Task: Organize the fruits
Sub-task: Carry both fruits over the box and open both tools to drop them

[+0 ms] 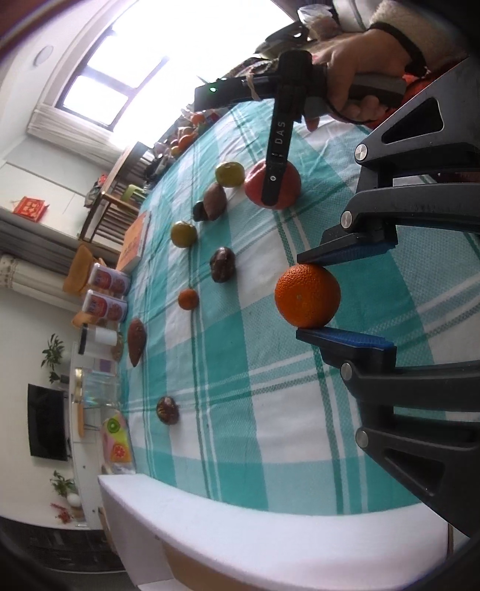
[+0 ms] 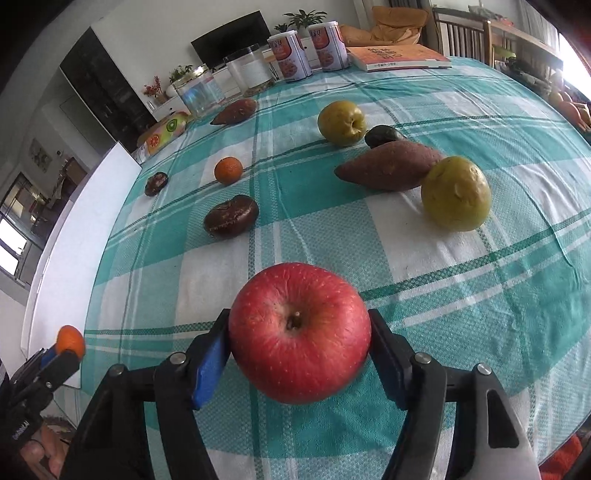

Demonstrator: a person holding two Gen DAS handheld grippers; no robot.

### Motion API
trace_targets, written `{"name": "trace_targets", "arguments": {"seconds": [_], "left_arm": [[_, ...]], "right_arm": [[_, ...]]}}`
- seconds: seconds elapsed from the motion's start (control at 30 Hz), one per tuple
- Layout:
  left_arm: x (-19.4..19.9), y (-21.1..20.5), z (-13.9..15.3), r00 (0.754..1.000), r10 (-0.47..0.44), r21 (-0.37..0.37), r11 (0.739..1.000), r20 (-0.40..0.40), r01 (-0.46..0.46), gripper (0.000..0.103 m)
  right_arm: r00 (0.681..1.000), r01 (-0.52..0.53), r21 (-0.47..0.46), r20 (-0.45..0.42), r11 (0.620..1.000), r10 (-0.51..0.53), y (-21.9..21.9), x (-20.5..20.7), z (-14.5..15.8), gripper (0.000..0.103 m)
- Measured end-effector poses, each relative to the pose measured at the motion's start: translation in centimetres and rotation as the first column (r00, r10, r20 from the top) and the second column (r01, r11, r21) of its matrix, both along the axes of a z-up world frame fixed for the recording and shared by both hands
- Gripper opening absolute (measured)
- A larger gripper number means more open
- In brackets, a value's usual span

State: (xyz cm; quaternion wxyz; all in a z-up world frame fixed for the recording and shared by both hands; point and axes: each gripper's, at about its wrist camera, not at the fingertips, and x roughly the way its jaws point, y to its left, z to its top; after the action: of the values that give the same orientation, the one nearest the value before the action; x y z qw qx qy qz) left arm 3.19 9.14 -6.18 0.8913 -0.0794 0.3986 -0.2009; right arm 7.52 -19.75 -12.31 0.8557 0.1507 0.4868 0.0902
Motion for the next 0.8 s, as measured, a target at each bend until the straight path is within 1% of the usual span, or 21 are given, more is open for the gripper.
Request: {"name": "trace_targets", "arguments": {"seconds": [0.03,0.1,0.2,0.27,0.33,0.4,0.47,0.53,0.6,0.67,0.7,0.73,0.77,0.8], "left_arm": [[-0.3,1.0,1.2,1.0,0.009,-0.016,1.0,0.02,-0.008,0.034],[-0.7,3.3,3.5,0.997,0.043,-0.024,0.999,0.065,-0.041,0.034],[-0.9,7.9,6.1,0.982,0.149,0.0,0.989,0.113,-0.149,0.034],[-1.0,11.5,6.7,0.962,0.243,0.02,0.969,0.128,-0.248,0.034],[-0.8,15.0,6.4,0.934,0.337,0.06,0.937,0.12,-0.345,0.034],[-0.5,18.2,5.5,0.902,0.419,0.102,0.898,0.1,-0.428,0.034],[-0.2,20.8,4.4,0.872,0.484,0.146,0.859,0.077,-0.49,0.034],[0.1,22.8,3.1,0.843,0.535,0.178,0.826,0.049,-0.535,0.034],[0.1,24.3,2.1,0.816,0.578,0.181,0.8,0.021,-0.572,0.035],[0.0,25.2,1.4,0.789,0.615,0.188,0.775,0.0,-0.604,0.036],[-0.2,25.5,1.1,0.775,0.631,0.196,0.761,-0.002,-0.619,0.039],[-0.3,25.7,1.0,0.768,0.641,0.198,0.753,-0.003,-0.628,0.048],[-0.4,25.6,0.9,0.763,0.646,0.199,0.748,-0.001,-0.633,0.054],[-0.4,25.6,0.9,0.759,0.651,0.201,0.743,0.006,-0.639,0.065]], "right_arm": [[1.0,-0.012,0.038,0.003,0.999,0.012,0.3,-0.2,0.4,0.069],[0.999,-0.054,0.104,0.012,0.993,0.053,1.9,-0.1,1.6,0.069],[0.985,-0.17,0.186,0.04,0.968,0.165,6.8,0.5,3.9,0.069],[0.962,-0.272,0.239,0.063,0.932,0.265,11.5,0.9,5.7,0.069],[0.921,-0.389,0.25,0.101,0.887,0.376,16.9,1.1,7.5,0.069],[0.869,-0.494,0.242,0.135,0.835,0.475,22.4,1.2,9.4,0.069],[0.814,-0.581,0.222,0.162,0.783,0.558,27.5,1.0,10.7,0.069],[0.763,-0.646,0.171,0.181,0.744,0.621,32.1,0.6,11.2,0.069],[0.721,-0.69,0.101,0.176,0.717,0.67,36.0,0.2,10.6,0.069],[0.698,-0.712,0.041,0.149,0.701,0.701,38.8,0.0,9.3,0.069],[0.695,-0.714,0.02,0.13,0.699,0.707,39.8,0.0,8.5,0.069],[0.696,-0.715,0.008,0.11,0.699,0.71,40.4,0.1,7.6,0.07],[0.692,-0.718,0.0,0.109,0.696,0.714,40.6,0.0,7.1,0.07],[0.686,-0.722,-0.016,0.117,0.692,0.718,40.9,-0.1,6.9,0.07]]}}
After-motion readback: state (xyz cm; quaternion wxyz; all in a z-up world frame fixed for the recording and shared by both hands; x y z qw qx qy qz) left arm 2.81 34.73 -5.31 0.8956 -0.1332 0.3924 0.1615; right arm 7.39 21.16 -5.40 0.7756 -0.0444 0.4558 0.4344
